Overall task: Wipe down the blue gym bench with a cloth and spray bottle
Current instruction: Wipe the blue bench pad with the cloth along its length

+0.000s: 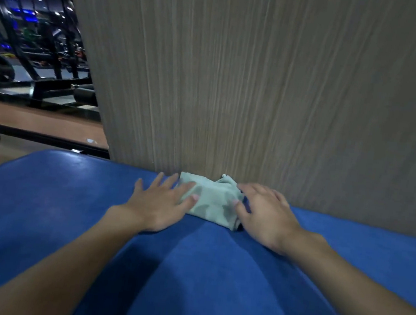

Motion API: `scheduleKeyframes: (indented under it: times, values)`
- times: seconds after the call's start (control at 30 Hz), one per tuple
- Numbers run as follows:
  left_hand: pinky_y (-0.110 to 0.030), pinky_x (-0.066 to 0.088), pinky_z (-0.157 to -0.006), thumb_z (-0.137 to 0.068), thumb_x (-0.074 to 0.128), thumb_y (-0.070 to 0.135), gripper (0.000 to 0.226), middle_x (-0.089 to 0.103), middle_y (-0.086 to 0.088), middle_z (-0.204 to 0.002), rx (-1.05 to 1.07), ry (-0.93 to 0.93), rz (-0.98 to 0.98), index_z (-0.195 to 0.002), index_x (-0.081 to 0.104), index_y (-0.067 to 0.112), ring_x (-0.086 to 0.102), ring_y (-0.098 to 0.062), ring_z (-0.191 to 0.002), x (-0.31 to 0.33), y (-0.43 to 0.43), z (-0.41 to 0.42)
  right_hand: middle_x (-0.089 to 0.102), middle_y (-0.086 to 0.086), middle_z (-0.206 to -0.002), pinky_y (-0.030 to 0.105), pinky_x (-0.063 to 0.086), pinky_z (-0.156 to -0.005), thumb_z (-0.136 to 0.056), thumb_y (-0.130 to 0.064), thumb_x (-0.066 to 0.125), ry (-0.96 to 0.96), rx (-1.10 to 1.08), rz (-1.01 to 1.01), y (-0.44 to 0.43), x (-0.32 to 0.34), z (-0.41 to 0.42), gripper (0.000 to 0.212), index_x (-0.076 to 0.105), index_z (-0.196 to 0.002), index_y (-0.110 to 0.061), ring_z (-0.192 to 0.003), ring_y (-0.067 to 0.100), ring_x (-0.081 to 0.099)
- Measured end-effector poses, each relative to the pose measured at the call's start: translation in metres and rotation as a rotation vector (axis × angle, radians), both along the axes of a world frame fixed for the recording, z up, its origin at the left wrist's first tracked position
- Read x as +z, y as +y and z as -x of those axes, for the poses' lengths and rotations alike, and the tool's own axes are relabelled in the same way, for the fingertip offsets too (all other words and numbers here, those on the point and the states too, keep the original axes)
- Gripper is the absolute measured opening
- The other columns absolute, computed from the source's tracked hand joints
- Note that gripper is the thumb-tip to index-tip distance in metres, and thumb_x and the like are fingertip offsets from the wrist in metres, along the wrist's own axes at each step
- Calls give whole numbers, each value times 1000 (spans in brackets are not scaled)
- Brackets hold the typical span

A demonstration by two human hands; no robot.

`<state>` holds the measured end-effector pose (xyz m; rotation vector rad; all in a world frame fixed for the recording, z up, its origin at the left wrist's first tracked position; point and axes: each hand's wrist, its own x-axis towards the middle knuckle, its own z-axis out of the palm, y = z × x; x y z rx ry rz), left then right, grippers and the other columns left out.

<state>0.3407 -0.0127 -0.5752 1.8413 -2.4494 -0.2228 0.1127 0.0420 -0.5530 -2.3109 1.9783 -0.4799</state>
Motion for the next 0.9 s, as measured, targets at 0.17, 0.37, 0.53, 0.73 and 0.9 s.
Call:
scheduleKeyframes:
  times: [0.17,0.37,0.53,0.73,0.9]
  values:
    - [-57,-2,-119,-94,5,69,65,-2,11,-167,79,-81,-30,-155,4,48,-6,-18,-153,-14,4,-49,58,3,-104,42,35,-108,-99,-34,37,-70,66,-50,-46,-1,-67,26,57,-88,-19,-106,25,55]
    - [-63,1,-117,-93,10,71,69,1,7,-167,75,-107,-24,-156,9,43,-4,-25,-153,-12,-2,-36,0,-1,-166,56,-9,-117,-96,-63,12,215,74,-260,-58,-25,-78,59,10,-153,-46,-151,24,-7]
    - [-63,5,-117,-77,1,82,88,3,8,-166,77,-134,-60,-155,11,42,-3,-24,-153,-9,-4,-31,-5,-2,-166,55,-12,-117,-96,-63,13,192,60,-290,-51,-23,-54,60,6,-153,-48,-151,19,-13]
    - [-61,5,-118,-91,11,73,69,2,8,-166,9,-134,-52,-155,9,46,-4,-22,-153,-4,4,-10,-4,-3,-166,54,-11,-118,-96,-63,13,195,-3,-290,-34,-24,-14,59,5,-153,-48,-151,17,-12]
    - [-61,6,-118,-91,15,74,66,6,5,-167,-51,-148,-57,-153,10,52,0,-24,-153,0,6,10,-3,-5,-166,53,-10,-118,-96,-63,14,192,-48,-303,-18,-23,22,58,6,-152,-50,-151,16,-12]
